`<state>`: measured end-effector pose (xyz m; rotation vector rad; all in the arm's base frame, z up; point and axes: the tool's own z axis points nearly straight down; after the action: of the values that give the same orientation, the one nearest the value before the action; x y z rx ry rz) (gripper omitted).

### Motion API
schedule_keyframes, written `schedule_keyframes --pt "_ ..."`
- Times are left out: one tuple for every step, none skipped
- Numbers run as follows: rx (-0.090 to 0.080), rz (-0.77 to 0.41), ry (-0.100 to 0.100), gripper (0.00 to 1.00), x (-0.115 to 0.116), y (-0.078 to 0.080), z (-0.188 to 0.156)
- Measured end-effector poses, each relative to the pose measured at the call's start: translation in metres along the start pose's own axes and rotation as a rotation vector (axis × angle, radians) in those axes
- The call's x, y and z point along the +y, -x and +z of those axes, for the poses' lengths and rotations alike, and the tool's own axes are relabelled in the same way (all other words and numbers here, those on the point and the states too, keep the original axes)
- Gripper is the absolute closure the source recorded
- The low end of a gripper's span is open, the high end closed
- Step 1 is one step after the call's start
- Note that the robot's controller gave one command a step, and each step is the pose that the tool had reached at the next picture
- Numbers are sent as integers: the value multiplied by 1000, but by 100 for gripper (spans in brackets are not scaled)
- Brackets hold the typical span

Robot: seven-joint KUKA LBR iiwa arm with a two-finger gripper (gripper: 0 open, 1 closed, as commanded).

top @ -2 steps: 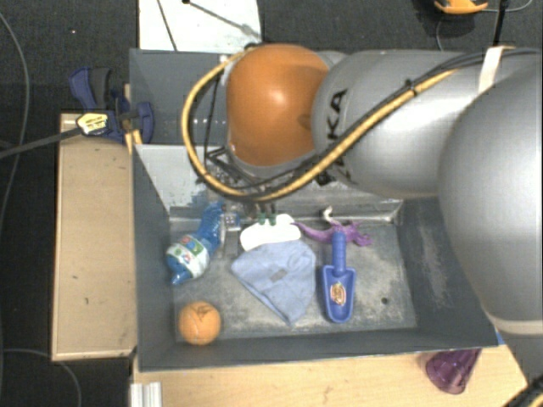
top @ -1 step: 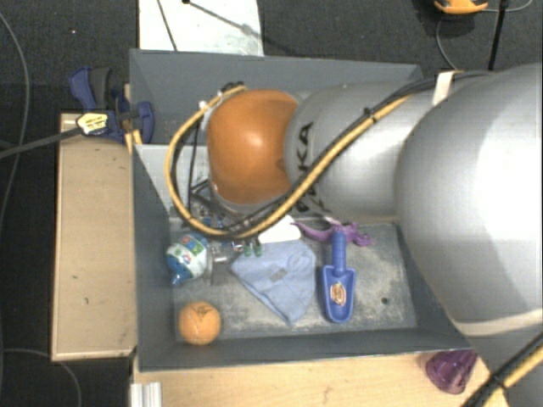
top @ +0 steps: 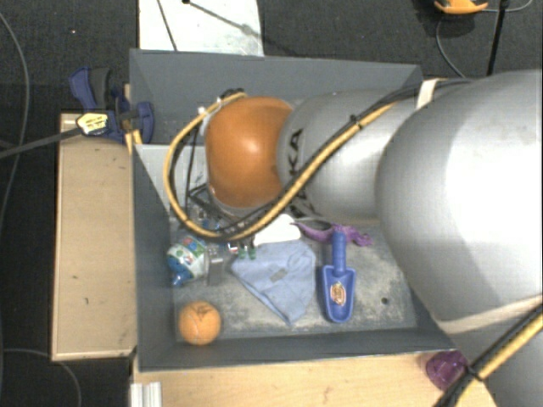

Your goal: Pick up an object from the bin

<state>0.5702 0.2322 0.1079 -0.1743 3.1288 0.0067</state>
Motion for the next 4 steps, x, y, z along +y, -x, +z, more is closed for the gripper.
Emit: schedule_keyframes --pt "-4 -10 0 0 5 -4 24" --pt "2 173 0 100 19 -16 31" --pt "2 174 0 100 19 -16 31" --pt "0 176 1 100 18 -14 27"
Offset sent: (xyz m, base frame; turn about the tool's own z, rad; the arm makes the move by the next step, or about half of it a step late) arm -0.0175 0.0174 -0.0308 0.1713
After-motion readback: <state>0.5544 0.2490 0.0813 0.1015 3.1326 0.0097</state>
